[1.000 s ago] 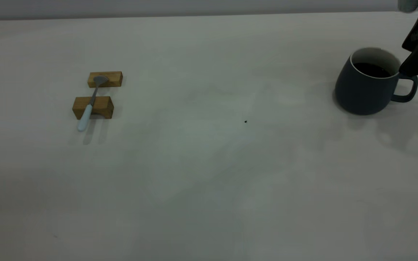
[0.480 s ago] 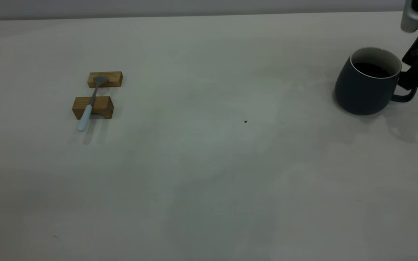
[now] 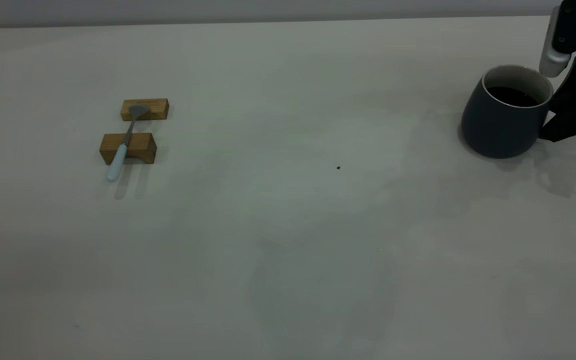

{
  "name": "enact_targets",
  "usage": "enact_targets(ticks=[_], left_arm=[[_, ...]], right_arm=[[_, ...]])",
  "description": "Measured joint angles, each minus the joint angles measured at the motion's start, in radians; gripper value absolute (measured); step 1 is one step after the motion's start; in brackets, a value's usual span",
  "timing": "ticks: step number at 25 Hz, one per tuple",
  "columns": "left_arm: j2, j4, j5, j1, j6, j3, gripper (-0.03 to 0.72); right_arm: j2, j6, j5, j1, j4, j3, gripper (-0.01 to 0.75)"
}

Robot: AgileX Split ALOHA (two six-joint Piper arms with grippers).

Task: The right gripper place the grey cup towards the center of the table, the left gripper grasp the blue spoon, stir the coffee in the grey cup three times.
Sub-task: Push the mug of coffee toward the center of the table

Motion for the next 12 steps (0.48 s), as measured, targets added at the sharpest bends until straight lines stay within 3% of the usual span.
enact_targets(ticks=[5, 12], left_arm=[[0.0, 0.0, 0.0, 0.0, 0.0, 0.0, 0.533], [0.0, 0.0, 0.0, 0.0, 0.0, 0.0, 0.533]], right_arm=[[0.001, 0.0, -0.014, 0.017, 0.002, 0.0, 0.167], [0.001, 0.0, -0.018, 0.075, 0.004, 0.0, 0.165]])
